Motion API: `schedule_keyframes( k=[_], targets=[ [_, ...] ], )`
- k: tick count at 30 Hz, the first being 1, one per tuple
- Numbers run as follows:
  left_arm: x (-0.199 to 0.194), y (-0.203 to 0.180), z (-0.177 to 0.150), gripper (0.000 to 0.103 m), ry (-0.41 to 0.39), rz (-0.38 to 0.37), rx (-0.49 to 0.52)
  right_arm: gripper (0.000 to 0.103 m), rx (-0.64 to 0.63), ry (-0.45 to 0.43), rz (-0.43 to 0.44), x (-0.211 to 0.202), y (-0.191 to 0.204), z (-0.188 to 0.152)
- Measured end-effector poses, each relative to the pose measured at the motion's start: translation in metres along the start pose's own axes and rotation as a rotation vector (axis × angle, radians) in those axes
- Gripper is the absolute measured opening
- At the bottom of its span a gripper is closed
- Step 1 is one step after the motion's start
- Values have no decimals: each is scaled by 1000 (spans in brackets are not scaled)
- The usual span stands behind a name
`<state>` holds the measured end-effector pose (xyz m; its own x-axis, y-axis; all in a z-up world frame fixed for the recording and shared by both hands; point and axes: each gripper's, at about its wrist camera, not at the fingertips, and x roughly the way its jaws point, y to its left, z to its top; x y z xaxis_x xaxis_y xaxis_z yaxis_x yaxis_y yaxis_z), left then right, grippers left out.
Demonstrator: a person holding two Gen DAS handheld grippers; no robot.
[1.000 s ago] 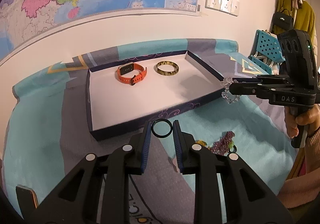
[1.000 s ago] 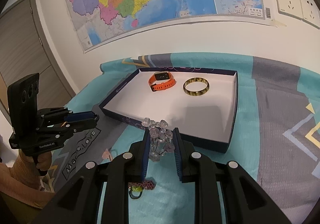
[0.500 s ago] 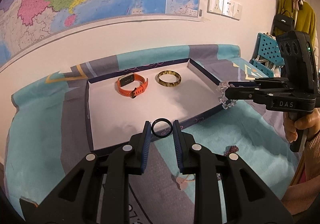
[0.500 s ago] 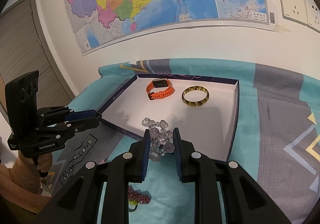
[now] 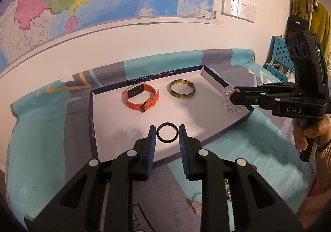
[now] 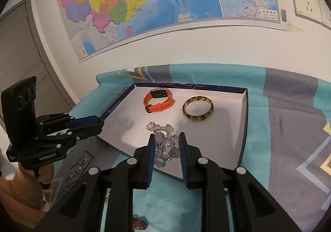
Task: Organize jewelry
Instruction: 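Carry the black ring with the left tool over the box while the right tool carries the crystal bracelet, then lower and release the ring from the left tool while the right tool releases the crystal bracelet in the box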
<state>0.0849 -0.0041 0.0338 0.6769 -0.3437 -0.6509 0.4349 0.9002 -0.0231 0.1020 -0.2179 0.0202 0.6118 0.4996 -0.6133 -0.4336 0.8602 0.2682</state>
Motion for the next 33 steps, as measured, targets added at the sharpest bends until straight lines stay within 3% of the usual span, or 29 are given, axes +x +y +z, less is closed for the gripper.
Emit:
schedule_keyframes(
  k=[33],
  targets=[
    [53,18,14,23,67,27,-42,21,26,58,-22,54,-16,25]
  ],
)
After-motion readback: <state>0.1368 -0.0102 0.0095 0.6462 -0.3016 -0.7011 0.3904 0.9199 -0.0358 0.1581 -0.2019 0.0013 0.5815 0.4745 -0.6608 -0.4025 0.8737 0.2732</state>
